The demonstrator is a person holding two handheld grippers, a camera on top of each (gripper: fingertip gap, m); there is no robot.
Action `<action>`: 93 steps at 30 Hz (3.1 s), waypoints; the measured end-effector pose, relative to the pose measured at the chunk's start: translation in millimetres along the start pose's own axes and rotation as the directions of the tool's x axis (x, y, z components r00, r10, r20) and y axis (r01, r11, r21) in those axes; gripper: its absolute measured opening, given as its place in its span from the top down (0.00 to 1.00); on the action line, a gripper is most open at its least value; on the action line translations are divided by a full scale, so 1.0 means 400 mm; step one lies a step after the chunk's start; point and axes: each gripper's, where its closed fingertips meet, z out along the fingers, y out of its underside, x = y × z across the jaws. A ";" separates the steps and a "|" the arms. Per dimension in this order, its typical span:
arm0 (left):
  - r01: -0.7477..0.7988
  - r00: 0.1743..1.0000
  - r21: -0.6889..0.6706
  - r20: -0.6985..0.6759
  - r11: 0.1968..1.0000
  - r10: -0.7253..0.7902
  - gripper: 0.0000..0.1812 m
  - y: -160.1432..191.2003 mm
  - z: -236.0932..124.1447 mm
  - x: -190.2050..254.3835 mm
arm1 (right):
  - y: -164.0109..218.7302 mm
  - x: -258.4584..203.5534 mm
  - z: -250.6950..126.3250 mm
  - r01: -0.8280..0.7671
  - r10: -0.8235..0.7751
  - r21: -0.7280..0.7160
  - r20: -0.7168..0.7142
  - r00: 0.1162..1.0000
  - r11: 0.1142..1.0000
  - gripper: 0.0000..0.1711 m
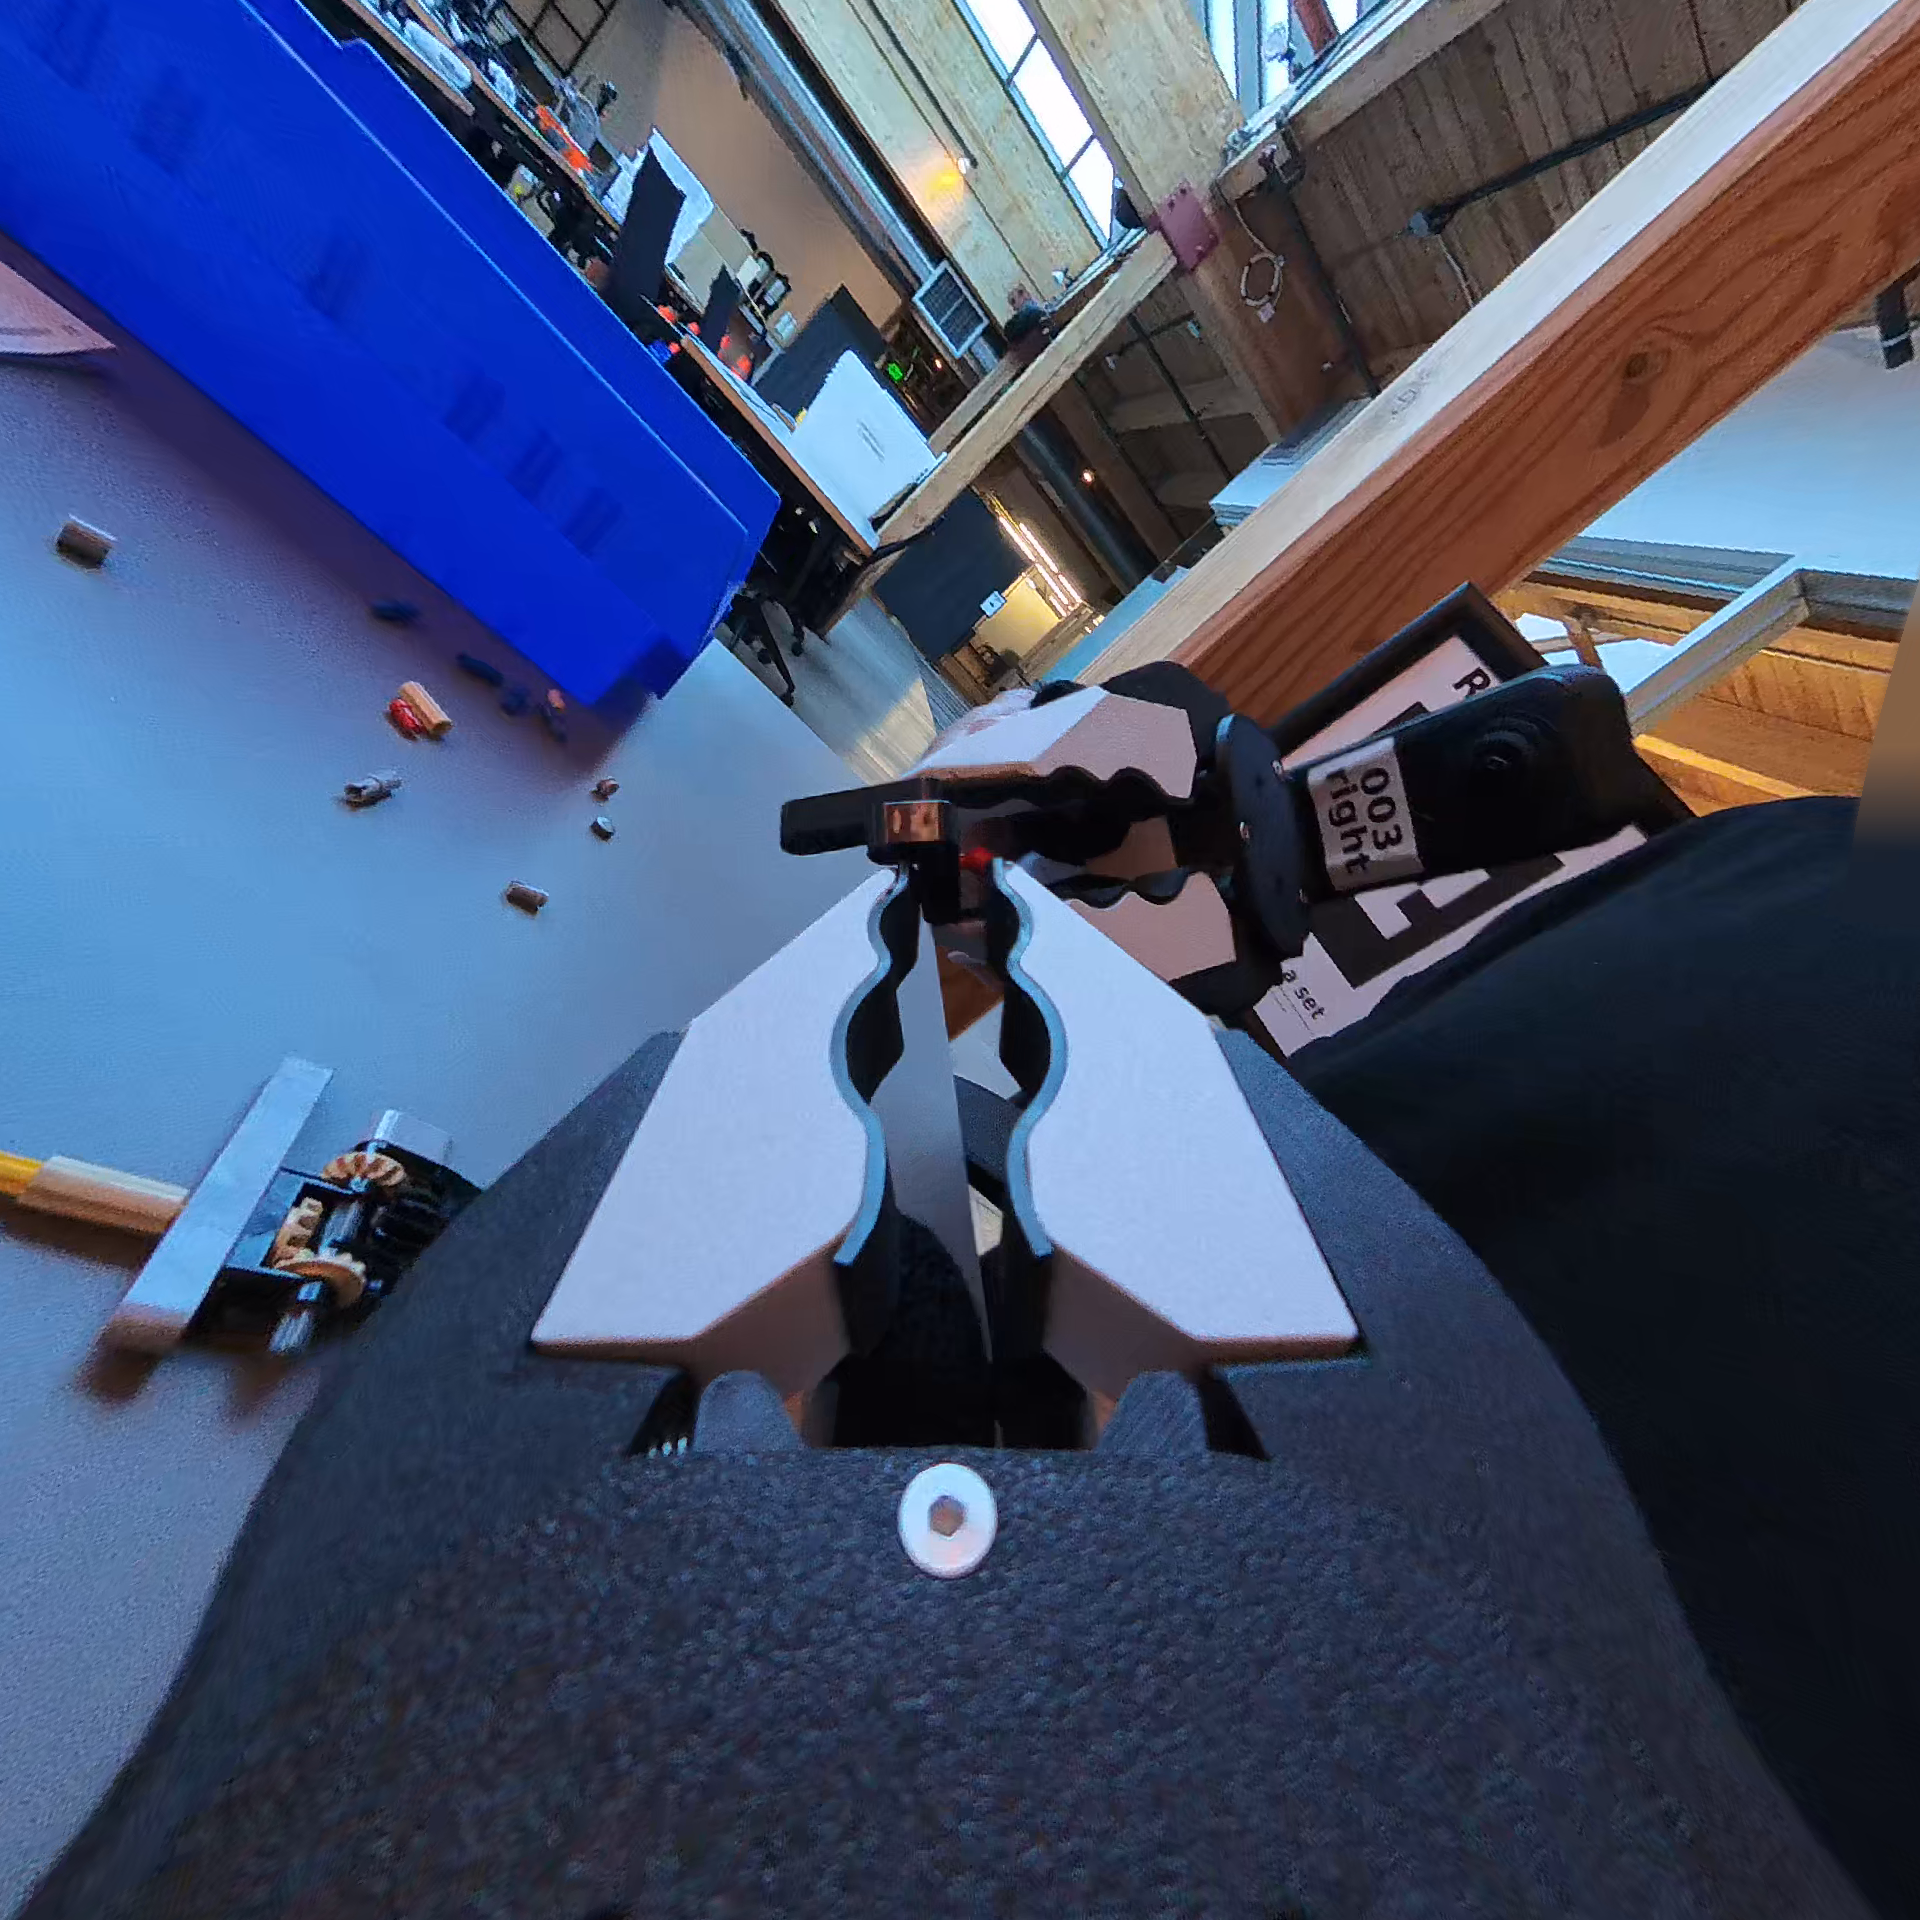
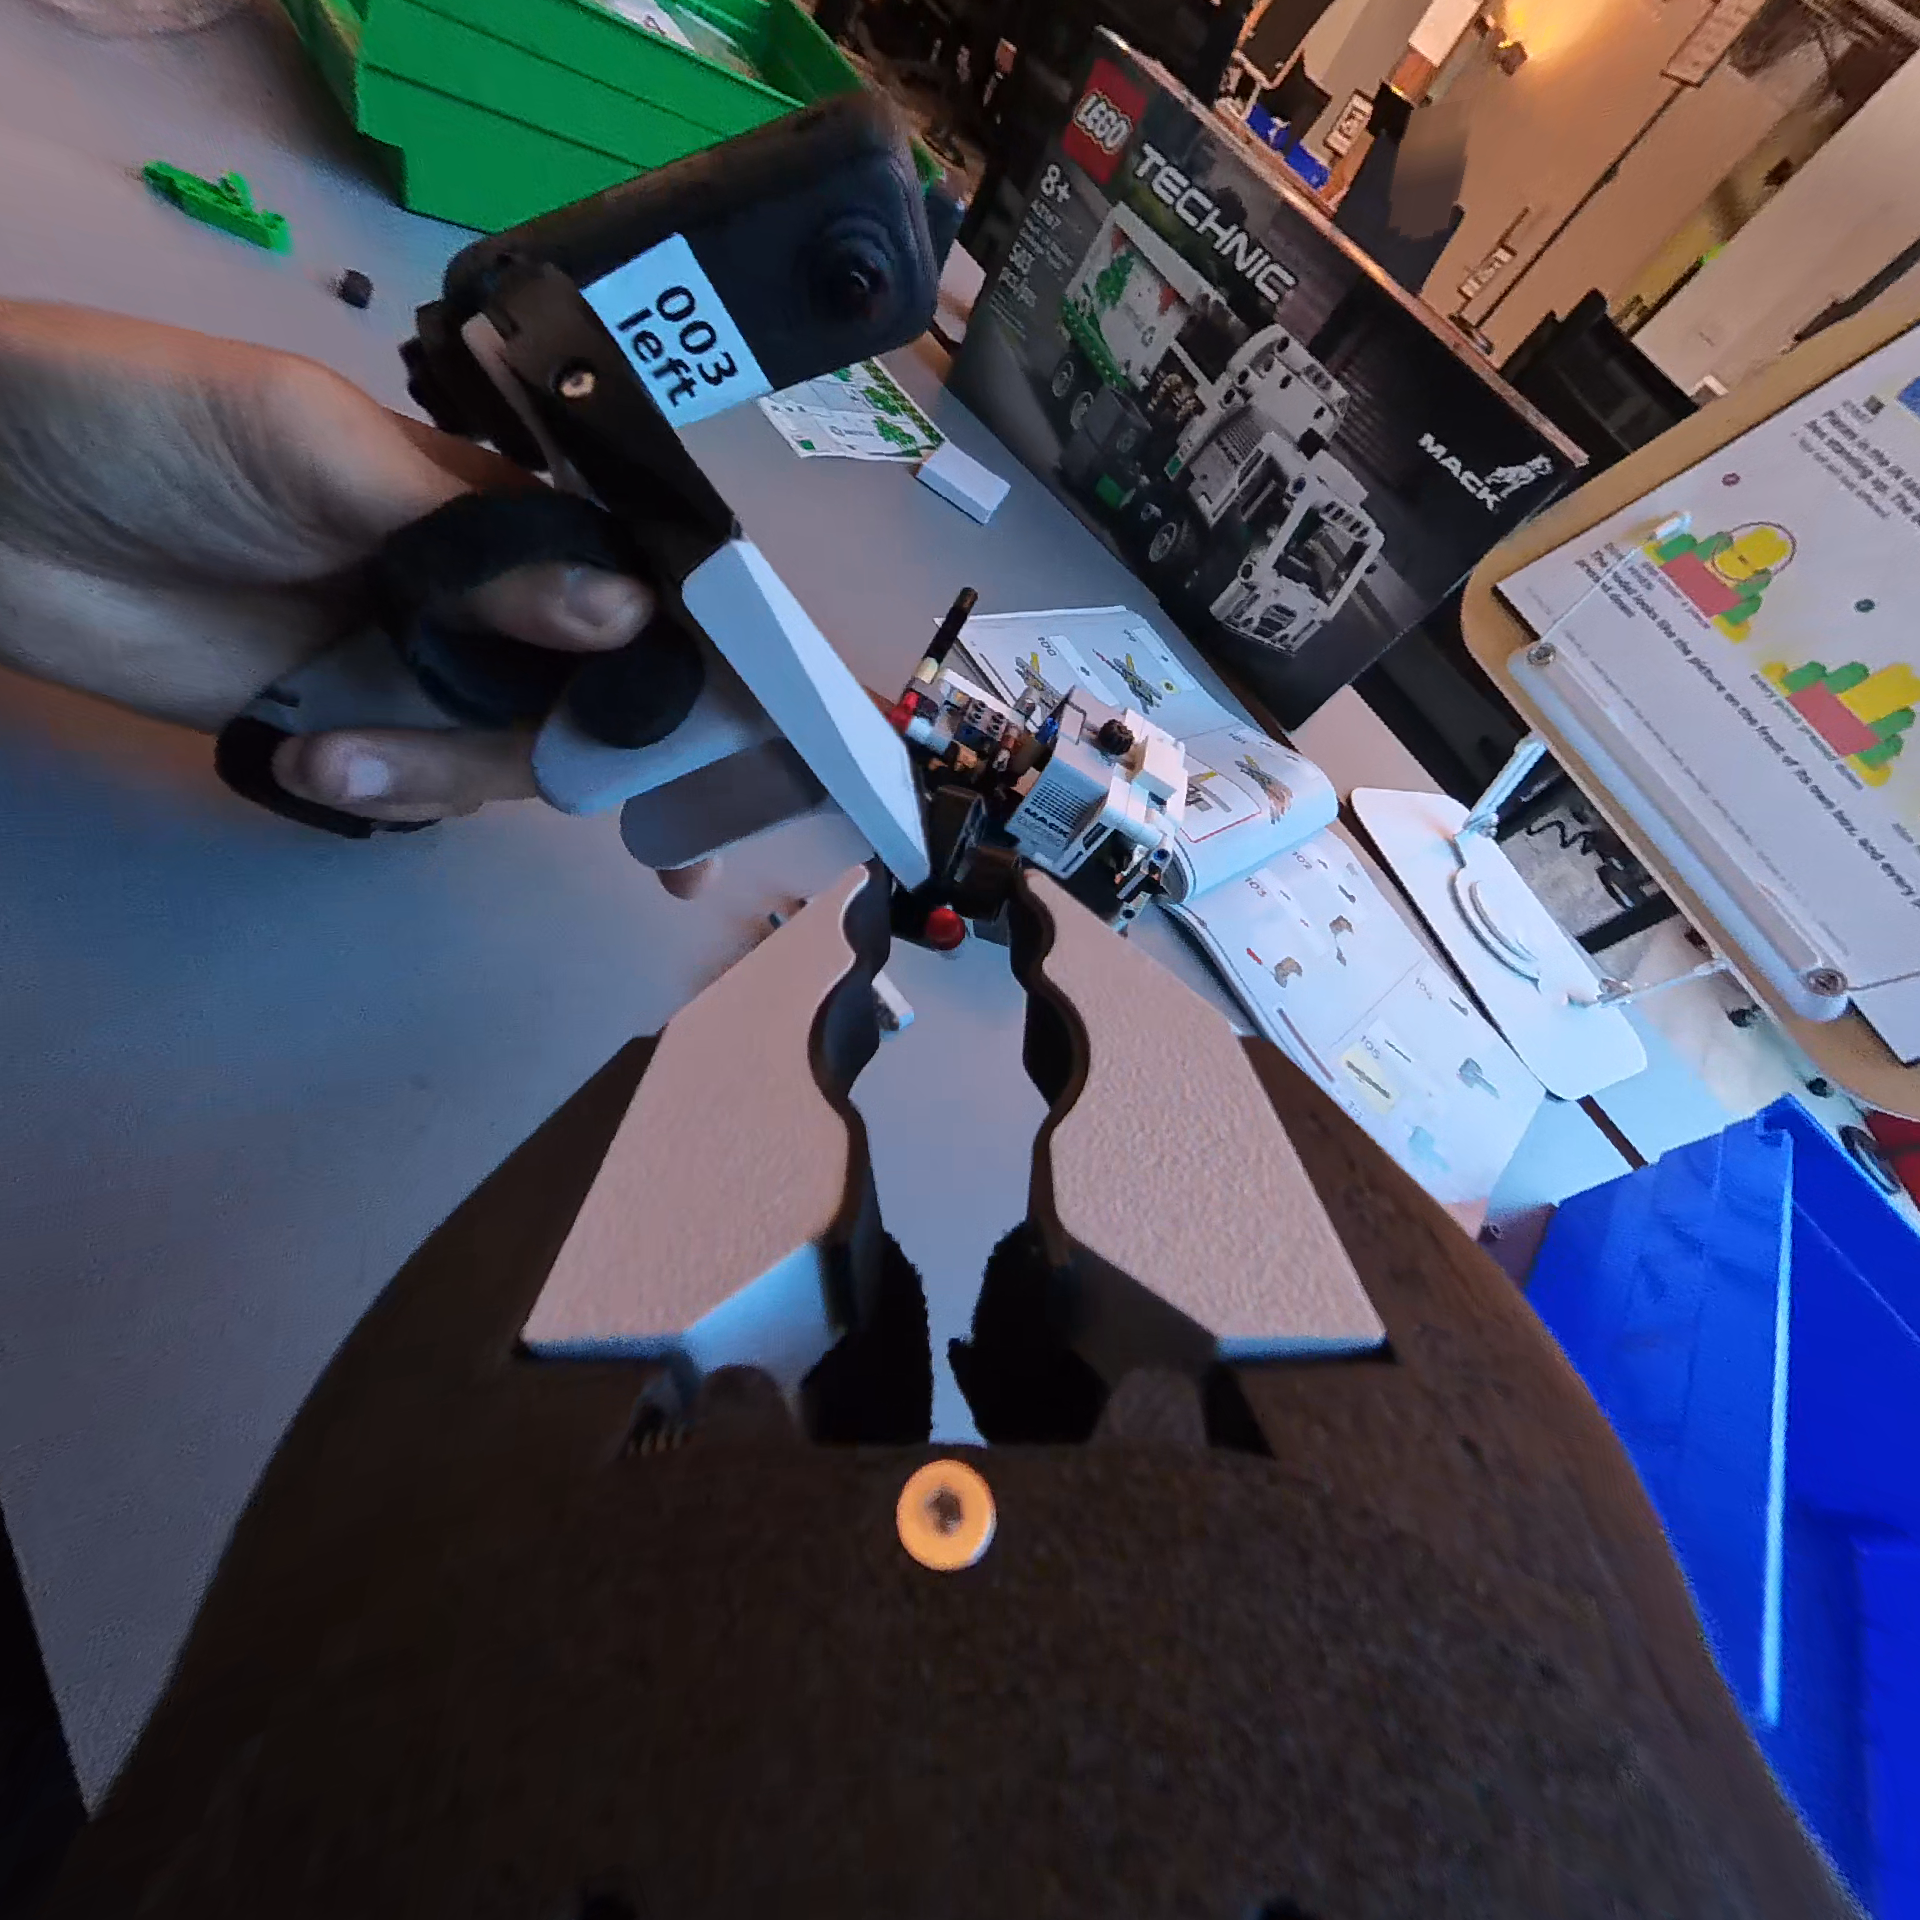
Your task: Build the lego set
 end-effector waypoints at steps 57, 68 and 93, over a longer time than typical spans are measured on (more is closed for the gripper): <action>-0.031 0.985 -0.113 -0.171 0.993 0.011 0.81 0.006 -0.017 0.034 | -0.011 -0.050 -0.035 0.034 -0.031 -0.014 0.162 0.986 0.999 0.85; -0.016 0.988 -0.120 -0.156 0.993 -0.003 0.83 0.029 -0.011 0.026 | 0.017 -0.040 -0.019 0.051 -0.045 -0.078 0.078 0.996 0.996 0.88; 0.080 0.997 -0.033 -0.004 0.996 -0.080 0.93 0.029 -0.002 -0.004 | 0.034 -0.024 -0.001 0.145 -0.150 -0.170 -0.014 0.989 0.975 0.89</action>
